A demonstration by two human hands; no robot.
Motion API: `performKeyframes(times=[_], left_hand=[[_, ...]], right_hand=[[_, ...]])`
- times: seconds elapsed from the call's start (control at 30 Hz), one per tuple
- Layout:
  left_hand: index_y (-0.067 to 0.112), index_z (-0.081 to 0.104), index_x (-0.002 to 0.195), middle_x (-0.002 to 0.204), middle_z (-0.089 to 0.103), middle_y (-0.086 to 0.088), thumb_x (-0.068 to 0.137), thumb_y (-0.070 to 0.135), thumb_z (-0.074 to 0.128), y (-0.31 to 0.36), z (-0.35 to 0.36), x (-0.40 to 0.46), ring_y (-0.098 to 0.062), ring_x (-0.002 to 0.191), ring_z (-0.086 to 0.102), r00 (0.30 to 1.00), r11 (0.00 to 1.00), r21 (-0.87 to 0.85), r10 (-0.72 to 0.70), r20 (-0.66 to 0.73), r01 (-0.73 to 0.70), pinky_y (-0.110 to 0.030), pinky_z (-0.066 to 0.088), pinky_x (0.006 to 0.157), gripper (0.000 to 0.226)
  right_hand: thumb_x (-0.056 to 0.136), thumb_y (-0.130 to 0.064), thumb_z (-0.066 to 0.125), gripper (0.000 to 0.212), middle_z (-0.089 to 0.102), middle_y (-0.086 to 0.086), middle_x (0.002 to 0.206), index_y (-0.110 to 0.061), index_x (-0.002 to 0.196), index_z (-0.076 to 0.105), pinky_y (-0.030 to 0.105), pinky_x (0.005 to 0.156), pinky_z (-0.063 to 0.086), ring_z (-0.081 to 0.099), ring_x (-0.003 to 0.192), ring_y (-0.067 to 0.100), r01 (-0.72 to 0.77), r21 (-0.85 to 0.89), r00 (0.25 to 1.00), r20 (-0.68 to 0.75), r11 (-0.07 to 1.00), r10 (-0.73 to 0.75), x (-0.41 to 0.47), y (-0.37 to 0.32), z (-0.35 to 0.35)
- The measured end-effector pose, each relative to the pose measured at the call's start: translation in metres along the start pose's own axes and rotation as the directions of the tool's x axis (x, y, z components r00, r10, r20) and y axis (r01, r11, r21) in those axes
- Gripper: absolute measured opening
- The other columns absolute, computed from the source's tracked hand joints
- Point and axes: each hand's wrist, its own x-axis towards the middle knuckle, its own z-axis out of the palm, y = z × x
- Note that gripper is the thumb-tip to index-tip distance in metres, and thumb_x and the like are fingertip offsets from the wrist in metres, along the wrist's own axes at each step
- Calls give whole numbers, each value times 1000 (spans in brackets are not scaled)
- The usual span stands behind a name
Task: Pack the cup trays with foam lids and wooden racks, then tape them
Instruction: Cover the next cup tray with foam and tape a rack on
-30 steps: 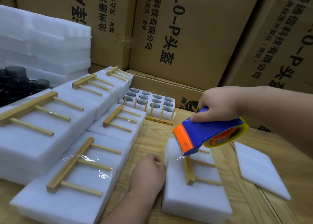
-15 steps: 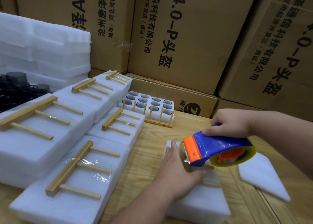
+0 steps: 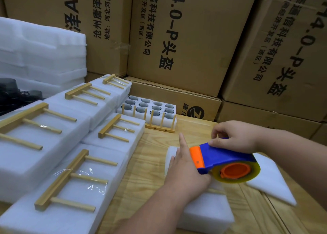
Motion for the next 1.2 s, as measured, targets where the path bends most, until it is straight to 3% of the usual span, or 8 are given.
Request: performKeyframes(times=[0.13, 0.23, 0.33, 0.5, 0.63, 0.73, 0.93, 1.2], left_hand=[[59, -51, 124, 145, 47, -6, 73, 41, 66, -1, 6, -5, -35, 142, 35, 999, 998, 52, 25, -37, -23, -50, 35, 117, 129], [56, -50, 128, 148, 45, -2, 72, 38, 67, -4, 9, -9, -30, 138, 39, 994, 984, 155, 95, -53, -86, -48, 35, 117, 131], [54, -50, 130, 151, 44, 0, 74, 39, 66, -5, 11, -9, -28, 135, 41, 991, 974, 198, 120, -56, -107, -46, 36, 116, 130], [50, -41, 141, 147, 48, -2, 72, 35, 61, -7, 11, -7, -27, 132, 44, 991, 975, 196, 120, -55, -107, -45, 38, 114, 124], [50, -37, 143, 141, 51, -3, 68, 41, 58, -7, 11, -5, -26, 128, 46, 994, 977, 197, 97, -56, -85, -45, 41, 111, 121], [52, -35, 143, 133, 51, 2, 65, 48, 62, -7, 6, 2, -24, 123, 50, 998, 982, 179, 65, 7, -66, -43, 45, 105, 125], [49, -31, 149, 153, 35, 9, 54, 66, 85, -15, -20, 22, -17, 135, 45, 972, 983, 153, 64, 226, -100, -43, 45, 110, 151], [58, -32, 142, 147, 45, 11, 47, 67, 87, -17, -23, 22, -20, 129, 53, 967, 992, 98, 55, 249, -81, -46, 50, 105, 152]], right_hand=[[59, -87, 68, 77, 53, -27, 117, -59, 127, 44, 26, 83, 57, 60, 104, 6, 55, 72, 992, 111, 996, -63, -27, -1, -7], [51, -80, 80, 103, 43, -32, 129, -69, 136, 25, 28, 89, 56, 57, 112, 7, 38, -38, 971, 236, 999, -28, -43, -6, 0], [65, -72, 71, 96, 43, -30, 133, -65, 142, 16, 27, 87, 51, 53, 111, 5, 138, -184, 983, 149, 973, -111, -53, -15, 13], [64, -79, 57, 105, 48, -14, 119, -54, 149, 1, 30, 65, 43, 52, 92, 16, 167, -501, 983, 15, 849, -184, -54, -21, 31], [80, -68, 62, 94, 51, -11, 117, -55, 150, 0, 34, 77, 52, 55, 95, 18, 156, -514, 983, 0, 843, -181, -47, -17, 26], [78, -64, 64, 97, 50, -11, 117, -55, 149, 0, 36, 76, 53, 54, 94, 19, 160, -521, 986, 46, 838, -160, -40, -16, 21], [80, -53, 68, 98, 48, -10, 118, -55, 149, -1, 36, 76, 54, 55, 93, 17, 207, -531, 978, 141, 821, -155, -34, -13, 13], [81, -47, 74, 99, 48, -11, 114, -56, 150, 3, 28, 70, 49, 53, 90, 11, 247, -485, 965, 200, 839, -169, -23, -9, 8]])
